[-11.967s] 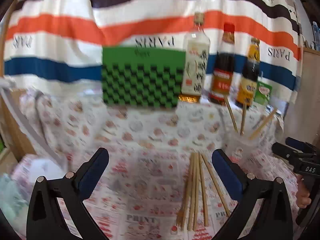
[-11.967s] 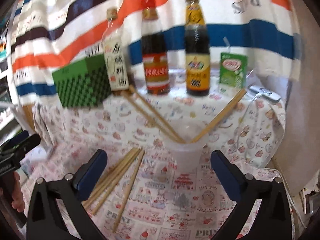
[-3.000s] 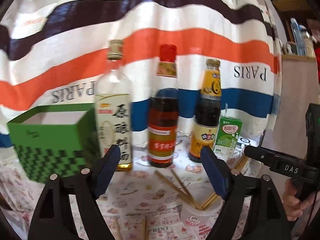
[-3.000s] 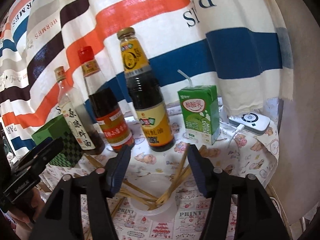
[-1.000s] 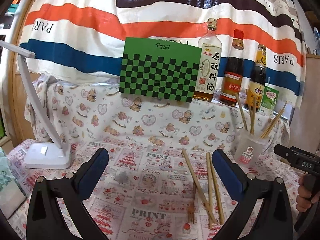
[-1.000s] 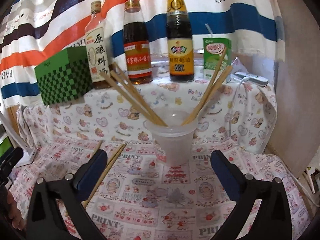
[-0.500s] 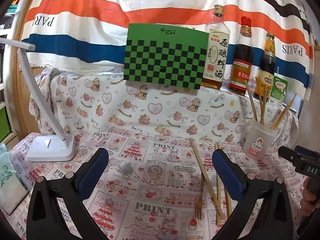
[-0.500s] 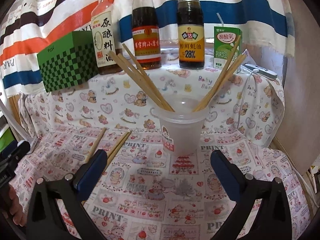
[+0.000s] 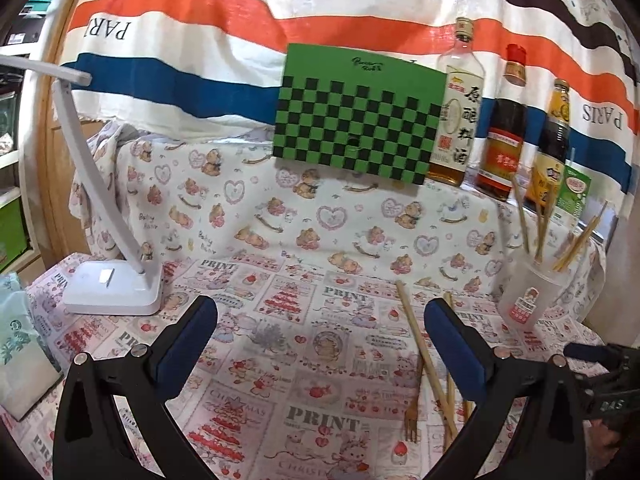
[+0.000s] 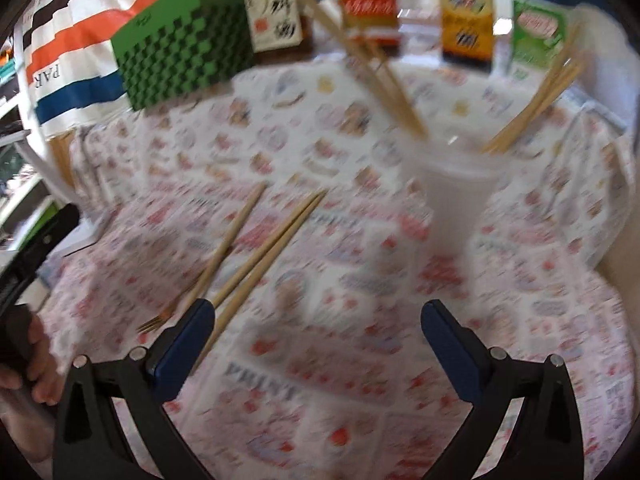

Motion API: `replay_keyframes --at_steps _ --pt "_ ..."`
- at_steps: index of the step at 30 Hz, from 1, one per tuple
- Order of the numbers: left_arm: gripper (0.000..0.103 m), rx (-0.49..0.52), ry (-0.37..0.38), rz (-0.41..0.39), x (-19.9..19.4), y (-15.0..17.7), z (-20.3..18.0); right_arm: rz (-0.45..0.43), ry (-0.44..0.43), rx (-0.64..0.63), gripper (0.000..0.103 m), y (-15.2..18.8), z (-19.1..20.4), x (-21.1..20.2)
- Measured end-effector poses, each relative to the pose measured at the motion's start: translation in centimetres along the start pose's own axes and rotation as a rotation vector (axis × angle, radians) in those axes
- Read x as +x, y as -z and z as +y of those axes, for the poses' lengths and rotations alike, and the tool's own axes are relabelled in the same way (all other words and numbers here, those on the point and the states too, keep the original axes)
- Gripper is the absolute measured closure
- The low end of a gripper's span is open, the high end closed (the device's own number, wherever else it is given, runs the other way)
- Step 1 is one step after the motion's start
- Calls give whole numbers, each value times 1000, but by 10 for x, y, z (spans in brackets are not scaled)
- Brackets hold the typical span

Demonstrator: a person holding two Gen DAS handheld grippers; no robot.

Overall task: Organize utensils
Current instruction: 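Move both open tools back toward the remaining chopsticks and fork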

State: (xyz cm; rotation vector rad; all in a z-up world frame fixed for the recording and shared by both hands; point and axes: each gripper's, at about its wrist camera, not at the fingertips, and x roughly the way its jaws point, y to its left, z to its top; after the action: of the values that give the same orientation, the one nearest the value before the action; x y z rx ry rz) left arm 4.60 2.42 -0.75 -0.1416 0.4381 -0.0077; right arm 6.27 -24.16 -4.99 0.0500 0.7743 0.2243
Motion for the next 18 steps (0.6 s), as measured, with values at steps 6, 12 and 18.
replay_keyframes --at_steps 6,12,18 --pt "0 -9 -54 -11 -1 -4 10 107 -9 -73 8 -1 24 11" --pt "0 -65 -57 -4 -1 -5 22 174 -2 -140 18 -3 54 26" --pt "0 -70 -49 3 0 -5 21 224 37 -130 37 0 63 44"
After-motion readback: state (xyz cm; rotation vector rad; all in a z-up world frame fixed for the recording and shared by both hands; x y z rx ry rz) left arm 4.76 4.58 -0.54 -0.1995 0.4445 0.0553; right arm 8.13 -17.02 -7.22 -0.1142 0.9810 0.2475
